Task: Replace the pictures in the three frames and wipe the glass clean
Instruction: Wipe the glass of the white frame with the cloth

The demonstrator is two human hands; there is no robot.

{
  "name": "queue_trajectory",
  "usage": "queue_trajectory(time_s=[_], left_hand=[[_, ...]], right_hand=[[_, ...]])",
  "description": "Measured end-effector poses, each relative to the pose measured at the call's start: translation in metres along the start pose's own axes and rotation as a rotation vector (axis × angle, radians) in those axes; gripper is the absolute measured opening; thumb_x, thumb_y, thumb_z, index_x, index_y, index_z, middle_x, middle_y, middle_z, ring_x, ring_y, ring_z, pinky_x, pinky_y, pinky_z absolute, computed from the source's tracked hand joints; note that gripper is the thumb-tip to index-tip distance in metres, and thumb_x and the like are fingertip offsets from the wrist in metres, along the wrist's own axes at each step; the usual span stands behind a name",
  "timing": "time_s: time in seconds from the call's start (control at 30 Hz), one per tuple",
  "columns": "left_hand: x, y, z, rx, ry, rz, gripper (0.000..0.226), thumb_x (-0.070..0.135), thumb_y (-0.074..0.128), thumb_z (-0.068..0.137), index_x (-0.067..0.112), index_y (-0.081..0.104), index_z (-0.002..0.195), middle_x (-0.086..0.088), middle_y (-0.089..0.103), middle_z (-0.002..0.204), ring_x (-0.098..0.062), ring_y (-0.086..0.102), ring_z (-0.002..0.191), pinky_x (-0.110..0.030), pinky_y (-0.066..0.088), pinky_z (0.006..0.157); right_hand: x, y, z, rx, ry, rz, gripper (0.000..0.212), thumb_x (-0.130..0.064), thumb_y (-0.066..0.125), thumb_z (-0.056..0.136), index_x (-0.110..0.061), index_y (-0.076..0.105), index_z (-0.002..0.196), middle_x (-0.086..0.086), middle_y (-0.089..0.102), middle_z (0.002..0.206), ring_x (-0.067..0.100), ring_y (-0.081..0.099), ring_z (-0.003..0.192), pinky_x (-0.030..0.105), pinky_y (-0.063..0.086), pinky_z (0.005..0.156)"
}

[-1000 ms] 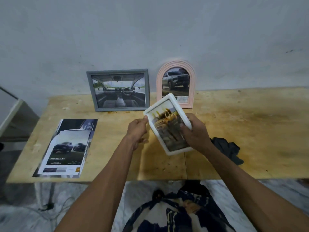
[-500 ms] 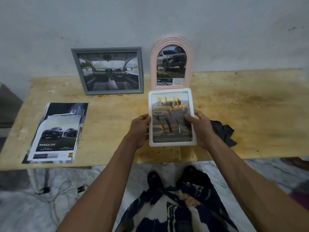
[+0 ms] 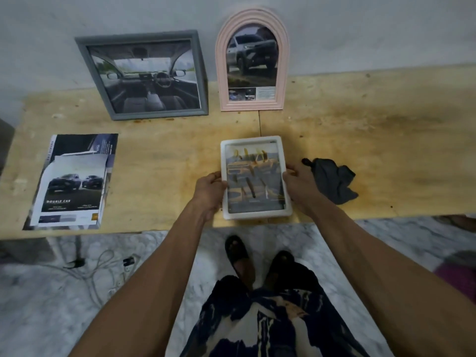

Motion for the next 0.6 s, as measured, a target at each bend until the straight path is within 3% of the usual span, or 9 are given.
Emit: queue_trajectory(time_s=[0.03, 0.1, 0.17, 0.27, 0.33, 0.4, 0.5, 0.6], left_hand=[[-0.002, 0.003, 0.002, -0.002, 0.007, 0.019, 0.037, -0.007, 0.045, 0.100, 0.004, 0.058, 0.133, -0.013, 0.069, 0.104, -0.011, 0.066, 0.050, -0.037, 0.057, 0.062], [-0.006, 0.007, 0.009, 0.000, 0.018, 0.057, 0.039, -0.012, 0.046, 0.098, 0.001, 0.058, 0.133, -0.016, 0.068, 0.115, -0.015, 0.066, 0.060, -0.033, 0.054, 0.068], [-0.010, 0.007, 0.020, 0.025, 0.031, 0.137, 0.041, -0.014, 0.049, 0.096, 0.001, 0.060, 0.132, -0.013, 0.069, 0.118, -0.017, 0.067, 0.072, -0.026, 0.061, 0.067], [-0.015, 0.006, 0.036, 0.081, 0.048, 0.250, 0.042, -0.011, 0.056, 0.094, 0.003, 0.061, 0.134, -0.002, 0.071, 0.100, -0.005, 0.062, 0.064, -0.014, 0.056, 0.054], [-0.016, 0.004, 0.044, 0.129, 0.077, 0.304, 0.045, -0.007, 0.060, 0.094, 0.005, 0.059, 0.137, 0.009, 0.064, 0.083, 0.000, 0.057, 0.057, -0.010, 0.052, 0.048], [-0.014, 0.003, 0.047, 0.163, 0.120, 0.362, 0.049, -0.002, 0.064, 0.093, 0.010, 0.057, 0.140, 0.011, 0.061, 0.081, 0.001, 0.054, 0.058, -0.005, 0.050, 0.053], [-0.015, 0.003, 0.049, 0.178, 0.154, 0.392, 0.049, 0.000, 0.063, 0.095, 0.010, 0.056, 0.142, 0.001, 0.068, 0.099, -0.001, 0.053, 0.067, 0.005, 0.030, 0.071], [-0.012, 0.004, 0.049, 0.193, 0.174, 0.396, 0.050, 0.001, 0.063, 0.095, 0.008, 0.053, 0.144, -0.002, 0.067, 0.114, -0.009, 0.057, 0.091, 0.007, 0.027, 0.069]], right_hand=[[0.003, 0.002, 0.001, -0.013, 0.003, -0.016, 0.032, -0.013, 0.044, 0.099, -0.020, 0.055, 0.128, -0.001, 0.063, 0.107, 0.016, 0.061, 0.088, 0.034, 0.056, 0.070], [0.008, 0.006, 0.007, -0.029, -0.009, -0.066, 0.032, -0.014, 0.044, 0.097, -0.020, 0.057, 0.126, 0.001, 0.065, 0.107, 0.019, 0.063, 0.091, 0.038, 0.058, 0.078], [0.013, 0.007, 0.014, -0.032, -0.007, -0.114, 0.028, -0.013, 0.043, 0.097, -0.018, 0.058, 0.122, 0.007, 0.065, 0.105, 0.022, 0.063, 0.090, 0.033, 0.055, 0.072], [0.019, 0.013, 0.024, -0.048, -0.030, -0.181, 0.024, -0.009, 0.042, 0.098, -0.012, 0.057, 0.115, 0.013, 0.059, 0.092, 0.024, 0.056, 0.076, 0.026, 0.044, 0.057], [0.018, 0.015, 0.030, -0.038, -0.059, -0.224, 0.023, -0.007, 0.042, 0.096, -0.009, 0.057, 0.114, 0.016, 0.060, 0.092, 0.023, 0.054, 0.072, 0.029, 0.043, 0.057], [0.017, 0.017, 0.032, -0.022, -0.079, -0.244, 0.020, -0.008, 0.044, 0.093, -0.011, 0.057, 0.108, 0.016, 0.063, 0.095, 0.028, 0.059, 0.078, 0.040, 0.050, 0.066], [0.016, 0.016, 0.033, 0.009, -0.101, -0.278, 0.019, -0.010, 0.047, 0.087, -0.012, 0.059, 0.103, 0.013, 0.065, 0.092, 0.031, 0.063, 0.083, 0.050, 0.055, 0.076], [0.016, 0.018, 0.035, 0.005, -0.133, -0.329, 0.022, -0.011, 0.046, 0.084, -0.010, 0.060, 0.100, 0.013, 0.065, 0.088, 0.032, 0.064, 0.080, 0.053, 0.057, 0.074]])
Point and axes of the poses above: each hand's wrist, its own z-axis towards the middle knuckle, its own y-axis out of the palm, x = y × z, the point moved 10 cm from there along z, towards the middle knuckle
